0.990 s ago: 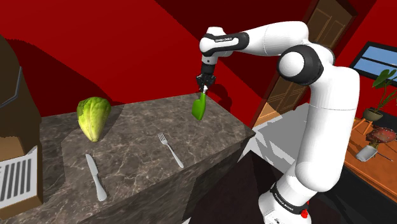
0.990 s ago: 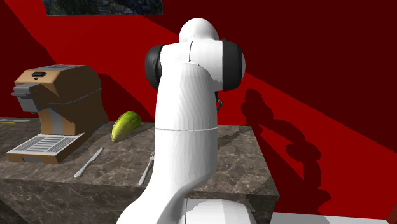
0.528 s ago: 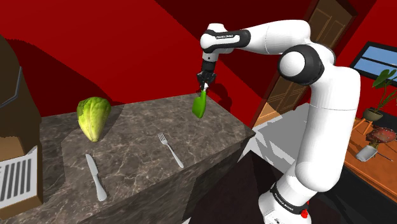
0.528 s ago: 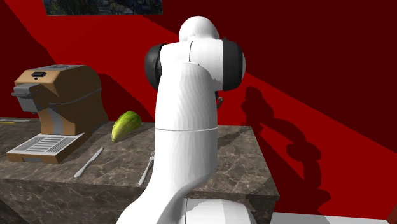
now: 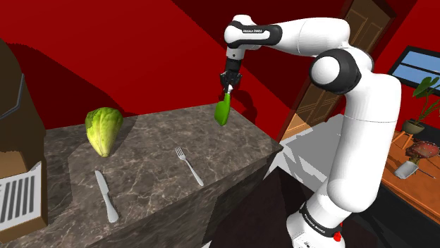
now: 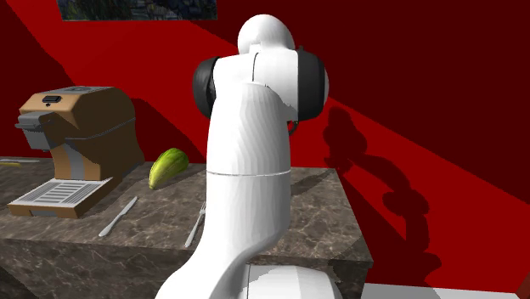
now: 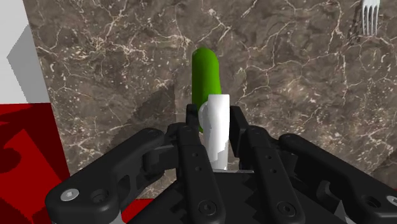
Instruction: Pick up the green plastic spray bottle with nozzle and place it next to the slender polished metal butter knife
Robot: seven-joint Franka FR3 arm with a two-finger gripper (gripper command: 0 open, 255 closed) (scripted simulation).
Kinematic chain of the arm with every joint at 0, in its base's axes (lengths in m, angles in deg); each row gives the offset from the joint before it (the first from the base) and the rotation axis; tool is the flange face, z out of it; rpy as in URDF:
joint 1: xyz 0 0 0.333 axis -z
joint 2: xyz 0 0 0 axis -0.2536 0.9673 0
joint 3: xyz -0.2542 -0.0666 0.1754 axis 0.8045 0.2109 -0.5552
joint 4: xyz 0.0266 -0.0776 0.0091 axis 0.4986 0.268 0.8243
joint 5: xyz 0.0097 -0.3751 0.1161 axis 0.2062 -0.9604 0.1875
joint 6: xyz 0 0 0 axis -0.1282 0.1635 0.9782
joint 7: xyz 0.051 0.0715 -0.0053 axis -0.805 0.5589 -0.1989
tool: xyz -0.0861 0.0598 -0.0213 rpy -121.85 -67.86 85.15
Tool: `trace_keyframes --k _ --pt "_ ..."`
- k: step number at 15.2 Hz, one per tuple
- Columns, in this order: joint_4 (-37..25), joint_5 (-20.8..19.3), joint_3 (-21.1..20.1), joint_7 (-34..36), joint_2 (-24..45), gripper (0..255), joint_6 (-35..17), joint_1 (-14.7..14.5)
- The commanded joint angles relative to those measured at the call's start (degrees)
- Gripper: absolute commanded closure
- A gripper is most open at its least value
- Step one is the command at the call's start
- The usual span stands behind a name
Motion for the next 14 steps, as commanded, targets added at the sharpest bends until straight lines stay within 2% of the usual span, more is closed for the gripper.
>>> trace_keyframes --k 1,3,8,14 --pt "-1.6 0.0 0.0 0.0 0.0 255 1.6 0.1" --pt "-2.8 0.0 0.0 0.0 0.1 255 2.8 0.1" --pt "4.1 -0.7 -1.8 5.9 -4.8 255 0.6 -4.2" --pt "9.5 -1.1 -4.5 13.3 -8.7 255 -0.9 -9.0"
